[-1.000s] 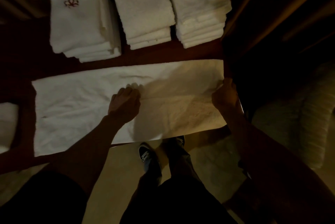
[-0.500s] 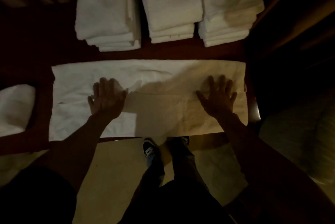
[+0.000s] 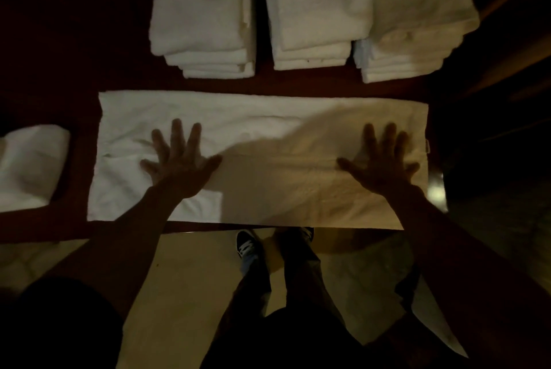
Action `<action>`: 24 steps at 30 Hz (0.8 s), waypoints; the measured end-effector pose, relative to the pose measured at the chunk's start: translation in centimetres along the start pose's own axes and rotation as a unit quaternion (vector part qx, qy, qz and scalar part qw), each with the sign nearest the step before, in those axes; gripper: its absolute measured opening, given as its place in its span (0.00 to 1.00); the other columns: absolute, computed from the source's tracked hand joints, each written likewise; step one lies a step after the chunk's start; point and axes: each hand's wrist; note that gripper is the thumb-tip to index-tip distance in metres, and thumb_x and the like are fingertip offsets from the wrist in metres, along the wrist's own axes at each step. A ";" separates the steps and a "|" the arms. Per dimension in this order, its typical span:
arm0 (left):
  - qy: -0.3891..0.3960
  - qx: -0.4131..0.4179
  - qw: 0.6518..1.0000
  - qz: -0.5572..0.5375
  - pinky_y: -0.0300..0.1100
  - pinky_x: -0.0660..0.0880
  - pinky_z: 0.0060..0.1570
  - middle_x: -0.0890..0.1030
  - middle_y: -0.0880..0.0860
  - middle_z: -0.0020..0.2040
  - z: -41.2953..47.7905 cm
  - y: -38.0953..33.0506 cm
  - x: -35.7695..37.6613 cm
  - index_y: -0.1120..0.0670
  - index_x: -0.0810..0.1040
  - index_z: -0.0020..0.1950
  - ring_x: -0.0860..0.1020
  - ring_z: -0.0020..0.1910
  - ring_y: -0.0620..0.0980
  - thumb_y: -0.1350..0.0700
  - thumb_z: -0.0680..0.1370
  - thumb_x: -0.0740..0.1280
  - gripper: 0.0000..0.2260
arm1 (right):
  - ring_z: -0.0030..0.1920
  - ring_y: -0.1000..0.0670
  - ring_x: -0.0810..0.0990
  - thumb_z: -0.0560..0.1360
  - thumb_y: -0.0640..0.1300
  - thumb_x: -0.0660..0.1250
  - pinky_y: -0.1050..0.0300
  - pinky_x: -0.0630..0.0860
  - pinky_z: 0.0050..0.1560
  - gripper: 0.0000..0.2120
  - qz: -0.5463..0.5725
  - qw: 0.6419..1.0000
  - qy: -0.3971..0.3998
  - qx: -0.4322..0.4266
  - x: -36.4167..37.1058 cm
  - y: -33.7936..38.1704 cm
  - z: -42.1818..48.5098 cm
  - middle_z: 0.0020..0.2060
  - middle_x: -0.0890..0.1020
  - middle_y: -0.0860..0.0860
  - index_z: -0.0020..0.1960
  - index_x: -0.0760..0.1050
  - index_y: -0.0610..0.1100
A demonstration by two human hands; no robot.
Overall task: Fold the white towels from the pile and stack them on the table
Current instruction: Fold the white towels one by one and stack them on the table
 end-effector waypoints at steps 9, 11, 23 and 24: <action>-0.076 0.072 0.994 -0.030 0.75 0.54 0.67 0.47 0.52 0.81 -3.5 2.0 -1.4 0.42 0.51 0.78 0.48 0.80 0.56 0.31 0.77 0.58 0.34 | 0.79 0.38 0.37 0.74 0.75 0.54 0.31 0.44 0.76 0.47 -0.040 0.994 -0.094 -0.040 1.5 3.4 -3.2 0.80 0.37 0.45 0.81 0.35 0.54; -0.062 0.070 0.995 -0.038 0.72 0.47 0.71 0.43 0.50 0.82 -4.7 3.8 -0.8 0.41 0.47 0.79 0.42 0.80 0.51 0.32 0.78 0.58 0.35 | 0.79 0.39 0.37 0.76 0.72 0.55 0.33 0.44 0.77 0.46 -0.037 0.991 -0.102 -0.082 2.4 5.5 -4.7 0.80 0.37 0.45 0.81 0.36 0.54; 0.001 0.103 0.994 -0.030 0.67 0.52 0.74 0.42 0.43 0.82 -7.8 16.1 1.3 0.39 0.48 0.81 0.41 0.80 0.46 0.30 0.68 0.72 0.49 | 0.80 0.39 0.37 0.70 0.71 0.66 0.34 0.44 0.76 0.48 -0.090 0.962 -0.046 -0.254 9.2 14.1 -11.8 0.81 0.41 0.45 0.81 0.47 0.57; -0.006 0.119 0.992 -0.044 0.65 0.55 0.74 0.46 0.46 0.82 -7.8 16.6 1.4 0.42 0.52 0.81 0.44 0.80 0.48 0.32 0.68 0.73 0.49 | 0.80 0.39 0.40 0.70 0.71 0.67 0.33 0.46 0.76 0.47 -0.089 0.960 -0.048 -0.259 9.7 14.2 -11.9 0.81 0.44 0.44 0.81 0.51 0.57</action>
Point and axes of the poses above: each hand's wrist, its own z-axis towards the middle knuckle, its own x-axis out of the palm, y = z × x
